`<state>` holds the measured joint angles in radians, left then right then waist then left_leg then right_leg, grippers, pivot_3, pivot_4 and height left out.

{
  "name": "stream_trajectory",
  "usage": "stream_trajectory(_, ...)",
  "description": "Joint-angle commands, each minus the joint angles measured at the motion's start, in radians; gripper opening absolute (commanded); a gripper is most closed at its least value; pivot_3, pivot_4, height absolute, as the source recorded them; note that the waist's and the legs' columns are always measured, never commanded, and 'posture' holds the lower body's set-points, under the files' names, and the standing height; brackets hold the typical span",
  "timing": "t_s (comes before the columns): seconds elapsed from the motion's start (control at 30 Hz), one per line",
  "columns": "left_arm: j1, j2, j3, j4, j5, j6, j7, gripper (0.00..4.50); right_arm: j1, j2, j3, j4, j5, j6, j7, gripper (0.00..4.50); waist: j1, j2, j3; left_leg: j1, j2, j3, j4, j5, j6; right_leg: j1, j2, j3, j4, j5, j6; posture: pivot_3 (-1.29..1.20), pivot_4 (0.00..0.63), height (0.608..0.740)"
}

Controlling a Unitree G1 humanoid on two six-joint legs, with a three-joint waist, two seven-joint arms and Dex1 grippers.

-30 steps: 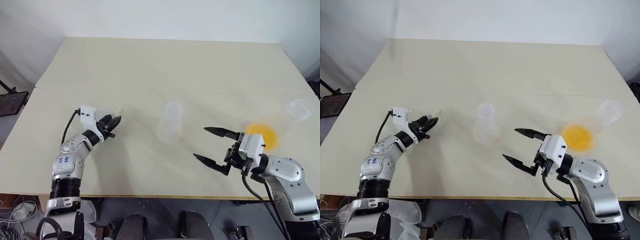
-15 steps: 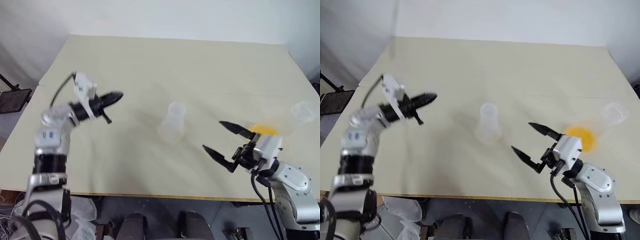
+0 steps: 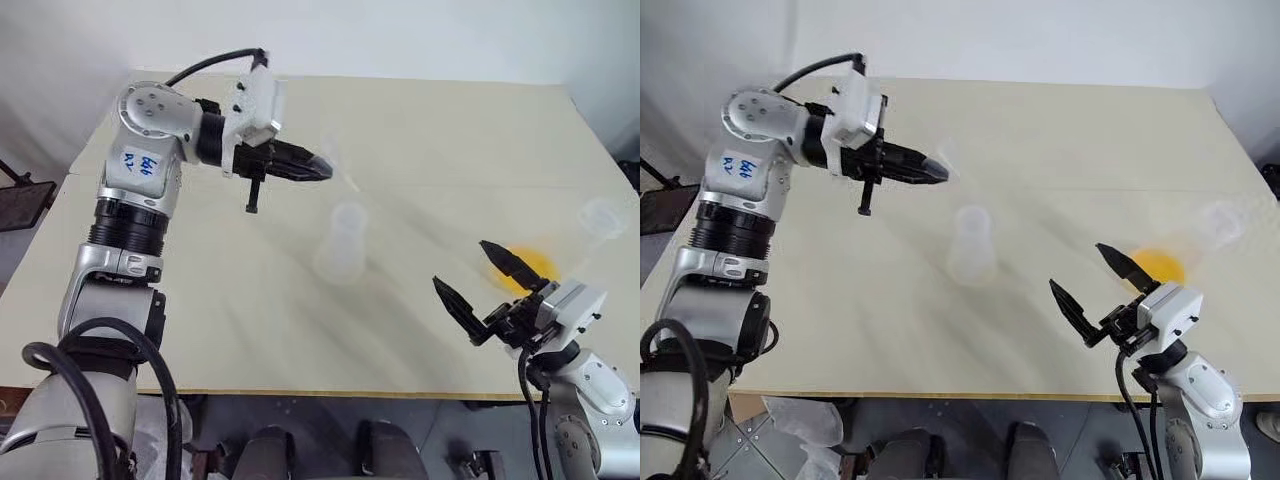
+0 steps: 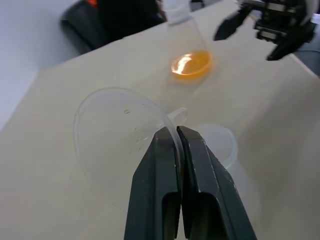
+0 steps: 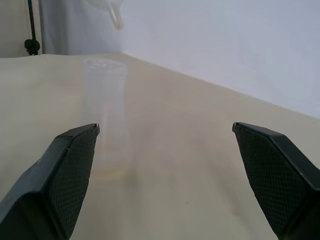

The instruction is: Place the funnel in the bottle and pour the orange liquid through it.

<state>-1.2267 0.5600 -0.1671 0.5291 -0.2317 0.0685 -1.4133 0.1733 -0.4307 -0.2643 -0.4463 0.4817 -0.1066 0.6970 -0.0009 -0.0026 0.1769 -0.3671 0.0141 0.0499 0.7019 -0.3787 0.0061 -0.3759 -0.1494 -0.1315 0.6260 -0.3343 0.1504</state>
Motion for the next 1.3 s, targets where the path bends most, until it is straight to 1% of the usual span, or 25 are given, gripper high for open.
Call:
stream_trajectory(0.03,-0.036,0.015,-0.027,0.017,0.056,-0.068,-0.041,0.01,0.008,0.013,0.009,-0.054,-0.014,-0.024,-0.023,4.50,-0.001,0.000,0.000,0.000,0.000,0.000,0.000,0.000,0.000,0.000,0.000,0.000,0.000,0.000,0.000,0.00,0.150,0.740)
stream_trajectory(0.17,-0.056,0.004,-0.049,0.061,0.122,-0.118,-0.011,0.01,0.011,0.018,0.020,-0.064,-0.027,-0.023,-0.037,4.50,0.000,0.000,0.000,-0.001,0.000,0.000,0.001,0.000,0.000,0.000,0.000,0.000,0.000,0.000,0.000,0.00,0.150,0.740)
stream_trajectory(0.27,-0.069,-0.026,-0.056,0.079,0.139,-0.113,-0.001,0.01,0.009,0.021,0.028,-0.069,-0.036,-0.022,-0.046,4.50,0.005,0.000,0.000,-0.001,0.000,-0.001,0.001,0.000,0.000,0.000,0.000,0.000,0.000,0.000,0.000,0.00,0.150,0.740)
stream_trajectory(0.5,-0.090,-0.042,-0.065,0.109,0.152,-0.126,-0.064,0.01,0.012,0.017,0.045,-0.071,-0.063,-0.025,-0.056,4.50,0.002,0.000,0.000,-0.001,-0.001,-0.001,0.001,0.000,0.000,0.000,0.000,0.000,0.000,0.000,0.000,0.00,0.150,0.740)
stream_trajectory(0.63,-0.098,-0.065,-0.056,0.110,0.135,-0.101,-0.078,0.93,0.013,0.018,0.054,-0.074,-0.071,-0.023,-0.064,4.50,0.001,0.000,0.000,-0.001,0.000,-0.001,0.001,0.000,0.000,0.000,0.000,0.000,0.000,0.000,0.000,0.00,0.150,0.740)
stream_trajectory(0.73,-0.094,-0.085,-0.037,0.093,0.107,-0.060,-0.085,1.92,0.017,0.021,0.064,-0.077,-0.078,-0.021,-0.070,4.50,0.002,0.000,0.000,-0.001,0.000,-0.001,0.001,0.000,0.000,0.000,0.000,0.000,0.000,0.000,0.000,0.00,0.150,0.740)
stream_trajectory(0.87,-0.088,-0.100,0.012,0.071,0.033,0.062,-0.099,3.20,0.021,0.022,0.069,-0.080,-0.082,-0.019,-0.074,4.50,0.000,0.000,0.000,-0.001,0.000,-0.001,0.001,0.000,0.000,0.000,0.000,0.000,0.000,0.000,0.000,0.00,0.150,0.740)
stream_trajectory(0.97,-0.061,-0.099,0.026,0.046,0.013,0.088,-0.098,4.19,0.020,0.018,0.065,-0.078,-0.080,-0.017,-0.075,4.50,0.000,0.000,0.000,-0.001,0.000,-0.001,0.001,0.000,0.000,0.000,0.000,0.000,0.000,0.000,0.000,0.00,0.150,0.740)
stream_trajectory(1.0,-0.053,-0.101,0.031,0.033,0.005,0.097,-0.096,4.46,0.020,0.017,0.064,-0.077,-0.079,-0.016,-0.075,4.50,0.000,0.000,0.000,-0.001,0.000,-0.001,0.001,0.000,0.000,0.000,0.000,0.000,0.001,0.000,0.000,0.00,0.150,0.740)
stream_trajectory(1.13,-0.009,-0.112,0.050,-0.040,-0.044,0.143,-0.088,4.46,0.021,0.012,0.060,-0.080,-0.079,-0.013,-0.077,4.50,0.000,0.000,0.000,-0.001,0.000,-0.002,0.002,0.000,0.000,0.000,-0.001,0.000,0.001,0.000,0.000,0.00,0.150,0.740)
stream_trajectory(1.23,0.045,-0.082,0.064,-0.077,-0.064,0.186,-0.094,4.46,0.027,0.008,0.050,-0.081,-0.072,-0.012,-0.074,4.50,-0.001,0.000,0.000,-0.001,0.000,-0.002,0.002,0.000,0.000,0.000,0.000,0.000,0.001,0.000,0.000,0.00,0.150,0.740)
stream_trajectory(1.3,0.079,-0.057,0.077,-0.072,-0.067,0.182,-0.089,4.46,0.026,0.003,0.047,-0.078,-0.069,-0.008,-0.070,4.50,-0.002,0.000,0.000,-0.001,0.000,-0.002,0.002,0.000,0.000,0.000,0.000,0.000,0.001,0.000,0.000,0.00,0.150,0.740)
